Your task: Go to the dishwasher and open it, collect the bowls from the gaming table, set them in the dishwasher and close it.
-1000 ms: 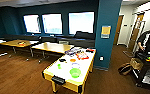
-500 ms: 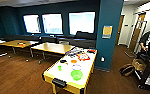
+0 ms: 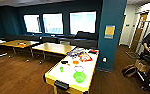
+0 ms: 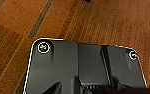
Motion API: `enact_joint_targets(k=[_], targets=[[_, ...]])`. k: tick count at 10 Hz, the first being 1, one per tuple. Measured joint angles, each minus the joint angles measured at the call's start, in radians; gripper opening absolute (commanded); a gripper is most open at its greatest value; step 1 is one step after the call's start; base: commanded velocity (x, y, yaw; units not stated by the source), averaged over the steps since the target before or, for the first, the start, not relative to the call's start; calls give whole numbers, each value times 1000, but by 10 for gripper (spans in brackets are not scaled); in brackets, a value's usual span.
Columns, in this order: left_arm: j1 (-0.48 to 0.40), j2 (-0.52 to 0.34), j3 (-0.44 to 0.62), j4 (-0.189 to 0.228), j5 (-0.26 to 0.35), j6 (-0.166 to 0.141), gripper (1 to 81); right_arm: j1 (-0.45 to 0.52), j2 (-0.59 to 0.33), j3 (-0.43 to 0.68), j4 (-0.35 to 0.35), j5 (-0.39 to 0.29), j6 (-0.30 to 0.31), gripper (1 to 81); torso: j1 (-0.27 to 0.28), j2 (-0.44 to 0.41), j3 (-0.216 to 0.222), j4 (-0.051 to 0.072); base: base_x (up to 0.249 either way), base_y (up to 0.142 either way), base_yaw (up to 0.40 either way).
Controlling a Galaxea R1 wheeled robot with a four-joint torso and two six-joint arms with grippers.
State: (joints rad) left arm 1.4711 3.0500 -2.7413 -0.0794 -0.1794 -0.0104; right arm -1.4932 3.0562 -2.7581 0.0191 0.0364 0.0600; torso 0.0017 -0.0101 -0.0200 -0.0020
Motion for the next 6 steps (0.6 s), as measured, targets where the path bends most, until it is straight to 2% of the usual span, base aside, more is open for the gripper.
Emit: enact_joint_targets(k=[2, 6], targets=[[1, 0, 0, 0, 0, 0, 811, 0, 0, 0, 0, 0, 0, 811, 0, 0, 0, 0, 74, 93, 0], [-2, 0, -1, 0, -1, 0, 811, 5, 2, 0, 0, 0, 0, 811, 0, 0, 0, 0, 0, 98, 0]])
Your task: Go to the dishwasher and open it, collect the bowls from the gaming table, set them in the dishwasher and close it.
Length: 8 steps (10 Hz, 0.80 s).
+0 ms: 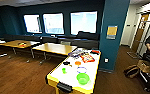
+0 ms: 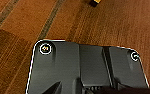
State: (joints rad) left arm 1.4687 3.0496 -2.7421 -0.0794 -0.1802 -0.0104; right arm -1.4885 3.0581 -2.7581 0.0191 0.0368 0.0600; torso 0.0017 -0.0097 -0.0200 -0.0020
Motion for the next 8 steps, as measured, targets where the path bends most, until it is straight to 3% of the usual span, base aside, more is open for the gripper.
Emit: enact_joint_targets(k=[5, 8], targets=[[3, 1, 1, 0, 0, 0, 811, -2, -2, 0, 0, 0, 0, 811, 0, 0, 0, 0, 31, 93, 0], [0, -2, -1, 0, 0, 0, 811, -5, 8, 2, 0, -2, 0, 811, 0, 0, 0, 0, 127, 20, 0]])
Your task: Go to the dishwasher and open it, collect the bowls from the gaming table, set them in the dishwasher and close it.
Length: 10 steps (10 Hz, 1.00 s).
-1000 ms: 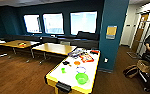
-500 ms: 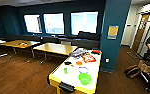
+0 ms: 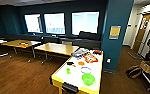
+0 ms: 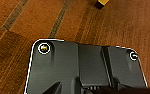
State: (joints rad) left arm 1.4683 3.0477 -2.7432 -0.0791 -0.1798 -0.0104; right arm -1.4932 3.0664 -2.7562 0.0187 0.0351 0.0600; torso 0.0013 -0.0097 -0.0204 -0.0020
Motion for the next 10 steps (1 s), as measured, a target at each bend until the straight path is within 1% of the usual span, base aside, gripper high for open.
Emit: enact_joint_targets(k=[2, 3, 5, 7, 10], targets=[[22, 5, 1, 0, 4, 0, 811, -14, -11, -2, 0, -1, 0, 811, -3, -2, 1, 0, 138, 0, 0], [18, 5, 3, 0, 8, 0, 811, -12, -11, -3, -1, -3, 0, 811, -1, -2, 1, 0, 138, 0, 0], [-6, 5, 1, 0, -4, 0, 811, 9, -11, -4, 0, 10, 0, 811, -1, -1, 0, 0, 114, 0, 0], [-10, 5, 0, 0, -2, 0, 811, 9, -11, -2, 0, 9, 0, 811, 1, 0, 0, 0, 0, 68, 0], [9, 6, 0, 0, 3, 0, 811, -3, -11, -2, 0, 0, 0, 811, 0, 0, 0, 0, 0, 73, 0]])
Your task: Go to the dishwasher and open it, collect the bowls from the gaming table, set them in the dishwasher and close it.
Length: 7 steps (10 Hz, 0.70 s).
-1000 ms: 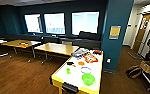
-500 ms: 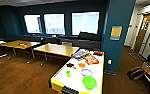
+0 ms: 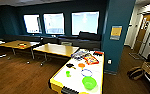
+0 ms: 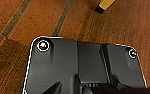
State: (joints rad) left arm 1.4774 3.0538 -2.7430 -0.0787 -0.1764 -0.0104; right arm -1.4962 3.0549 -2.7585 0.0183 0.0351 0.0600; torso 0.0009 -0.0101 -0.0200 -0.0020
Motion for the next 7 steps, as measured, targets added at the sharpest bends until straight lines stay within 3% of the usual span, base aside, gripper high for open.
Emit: enact_joint_targets(k=[7], targets=[[-4, -1, 0, 0, -3, 0, 811, 3, 0, 0, 0, 1, 0, 811, -1, 0, 0, 0, 0, 73, 0]])
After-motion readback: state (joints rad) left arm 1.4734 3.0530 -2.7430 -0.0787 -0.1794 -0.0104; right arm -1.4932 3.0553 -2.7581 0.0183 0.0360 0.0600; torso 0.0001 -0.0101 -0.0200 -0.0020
